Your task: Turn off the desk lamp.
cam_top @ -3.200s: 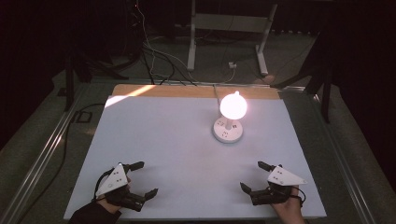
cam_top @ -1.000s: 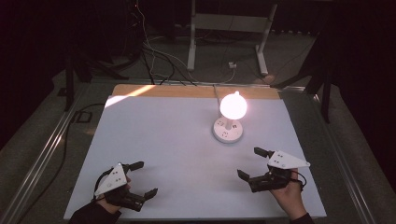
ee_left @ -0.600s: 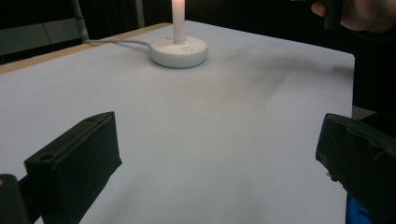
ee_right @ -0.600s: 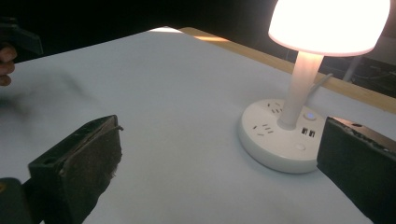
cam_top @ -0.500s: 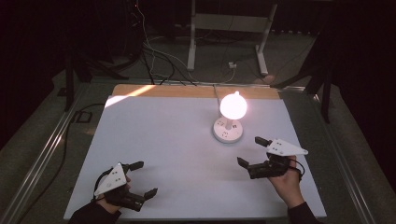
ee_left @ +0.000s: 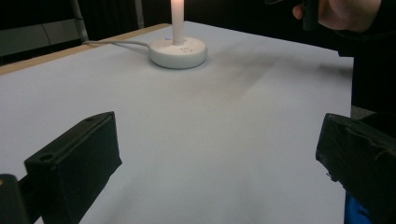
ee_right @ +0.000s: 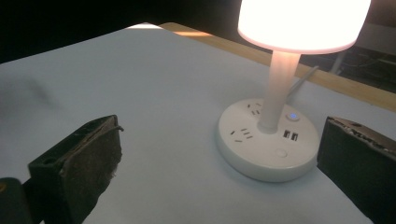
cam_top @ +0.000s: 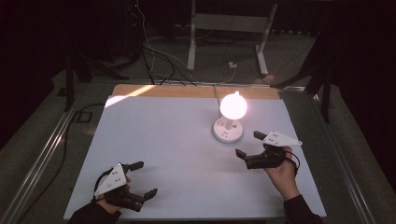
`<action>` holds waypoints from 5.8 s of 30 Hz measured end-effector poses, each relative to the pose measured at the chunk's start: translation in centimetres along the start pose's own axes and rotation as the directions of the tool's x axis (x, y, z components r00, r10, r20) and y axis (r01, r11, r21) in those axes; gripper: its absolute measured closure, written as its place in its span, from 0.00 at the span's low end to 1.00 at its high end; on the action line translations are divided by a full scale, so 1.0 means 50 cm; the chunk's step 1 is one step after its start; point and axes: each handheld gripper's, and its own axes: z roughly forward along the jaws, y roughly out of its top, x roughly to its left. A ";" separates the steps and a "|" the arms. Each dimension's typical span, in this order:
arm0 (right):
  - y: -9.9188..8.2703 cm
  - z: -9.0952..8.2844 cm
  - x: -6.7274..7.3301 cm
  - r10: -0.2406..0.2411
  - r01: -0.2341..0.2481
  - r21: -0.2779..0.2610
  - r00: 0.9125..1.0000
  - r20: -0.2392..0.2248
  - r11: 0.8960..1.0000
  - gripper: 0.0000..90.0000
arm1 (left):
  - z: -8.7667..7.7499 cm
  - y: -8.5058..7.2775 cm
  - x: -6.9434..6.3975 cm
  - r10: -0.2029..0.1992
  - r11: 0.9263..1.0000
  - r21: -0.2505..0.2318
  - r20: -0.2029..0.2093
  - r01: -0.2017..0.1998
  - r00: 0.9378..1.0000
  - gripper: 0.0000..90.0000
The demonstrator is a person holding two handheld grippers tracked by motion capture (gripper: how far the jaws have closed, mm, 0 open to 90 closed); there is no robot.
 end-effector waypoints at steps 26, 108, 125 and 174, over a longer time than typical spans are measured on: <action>0.007 0.076 -0.079 0.099 -0.107 0.033 0.976 0.197 0.994 0.09 | 0.000 -0.001 0.001 -0.003 1.000 0.004 -0.003 0.003 1.000 0.00; 0.000 0.176 -0.081 0.110 -0.173 0.217 0.955 0.276 0.961 1.00 | 0.001 -0.002 0.003 -0.015 1.000 0.007 0.002 0.015 1.000 0.00; 0.007 0.168 -0.080 0.126 -0.183 0.190 0.952 0.280 0.965 1.00 | 0.001 -0.002 0.003 -0.015 1.000 0.007 0.001 0.015 1.000 0.00; 0.011 0.162 -0.077 0.120 -0.173 0.172 0.952 0.283 0.970 1.00 | 0.002 -0.001 0.002 -0.016 1.000 0.010 0.001 0.016 1.000 0.00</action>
